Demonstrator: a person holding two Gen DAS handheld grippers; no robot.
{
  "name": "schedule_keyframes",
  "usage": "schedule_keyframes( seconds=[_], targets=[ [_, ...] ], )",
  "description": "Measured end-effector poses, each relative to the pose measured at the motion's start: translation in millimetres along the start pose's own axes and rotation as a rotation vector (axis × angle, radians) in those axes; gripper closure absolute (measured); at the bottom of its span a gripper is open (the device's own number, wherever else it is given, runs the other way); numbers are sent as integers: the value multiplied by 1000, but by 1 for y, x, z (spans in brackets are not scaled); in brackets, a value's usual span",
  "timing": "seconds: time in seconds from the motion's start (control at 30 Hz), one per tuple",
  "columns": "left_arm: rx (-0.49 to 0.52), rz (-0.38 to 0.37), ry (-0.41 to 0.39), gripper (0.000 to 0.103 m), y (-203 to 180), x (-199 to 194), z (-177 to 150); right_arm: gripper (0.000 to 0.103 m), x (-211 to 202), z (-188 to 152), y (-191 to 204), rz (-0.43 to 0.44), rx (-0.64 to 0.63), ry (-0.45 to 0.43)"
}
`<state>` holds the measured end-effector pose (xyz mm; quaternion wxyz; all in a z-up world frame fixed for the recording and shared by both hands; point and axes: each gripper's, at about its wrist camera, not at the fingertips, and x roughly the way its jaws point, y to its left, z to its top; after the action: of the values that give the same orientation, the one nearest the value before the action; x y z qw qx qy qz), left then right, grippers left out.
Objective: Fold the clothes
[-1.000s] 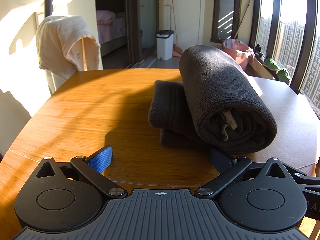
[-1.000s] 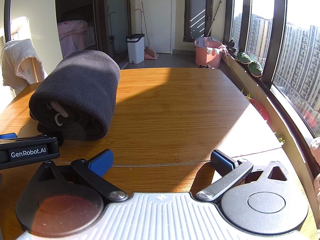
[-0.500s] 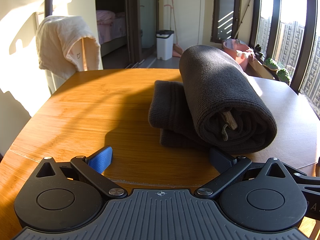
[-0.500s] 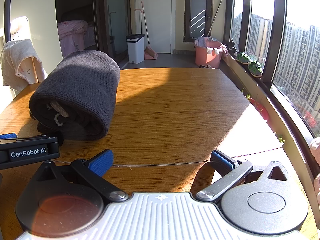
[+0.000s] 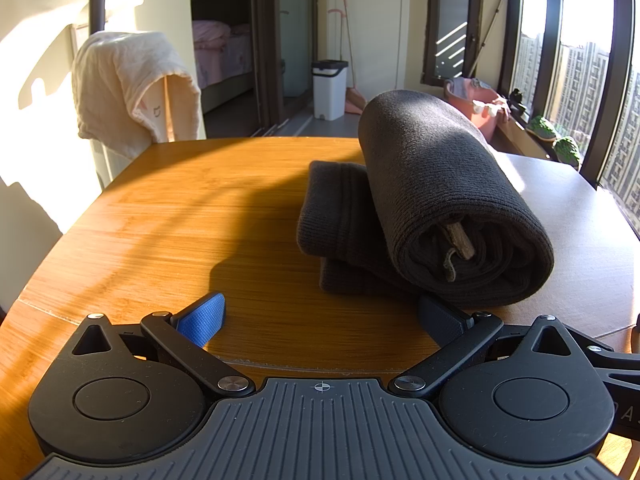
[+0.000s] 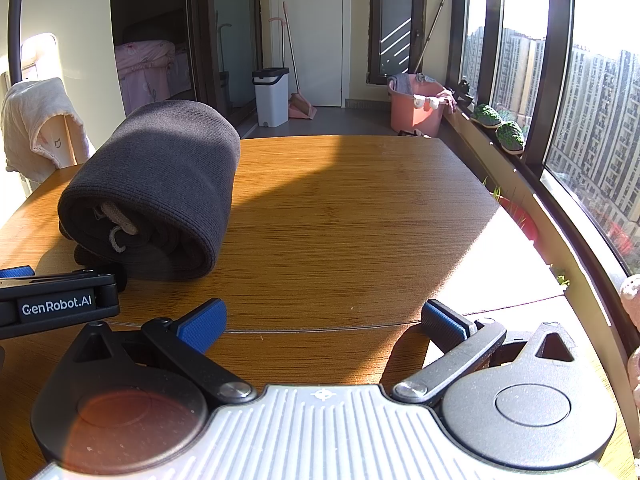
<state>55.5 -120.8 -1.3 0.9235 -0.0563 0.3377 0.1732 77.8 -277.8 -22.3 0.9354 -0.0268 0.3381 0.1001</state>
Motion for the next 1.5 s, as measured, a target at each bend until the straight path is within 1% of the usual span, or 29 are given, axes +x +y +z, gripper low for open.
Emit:
schedule_keyframes(
  seconds=[0.2, 0.47, 0.53, 0.63, 0.67, 0.73, 0.87, 1.27, 1.5],
  targets=[
    [0, 0, 0, 0, 0, 0, 0, 0, 0, 0, -1, 1, -2, 0],
    [1, -4, 0, 0, 1, 0, 0, 0, 1, 2, 0, 28, -22, -2],
    [11, -16, 0, 0, 2, -1, -1, 0, 1, 2, -2, 38, -27, 3],
    [41, -63, 20, 0, 7, -8, -4, 0, 0, 2, -3, 49, -29, 11],
    [46, -67, 24, 0, 9, -11, -6, 0, -1, 2, -3, 47, -29, 14],
    [39, -54, 30, 0, 13, -16, -11, 0, -2, 2, -1, 44, -29, 21],
    [-2, -2, 40, 0, 24, -25, -17, 0, -4, 1, 1, 37, -23, 23],
    [11, -16, 34, 0, 29, -32, -23, 0, -8, -3, 9, 10, -7, 21],
    [12, -16, 29, 0, 29, -32, -24, 0, -9, -6, 9, 22, -17, 9]
  ],
)
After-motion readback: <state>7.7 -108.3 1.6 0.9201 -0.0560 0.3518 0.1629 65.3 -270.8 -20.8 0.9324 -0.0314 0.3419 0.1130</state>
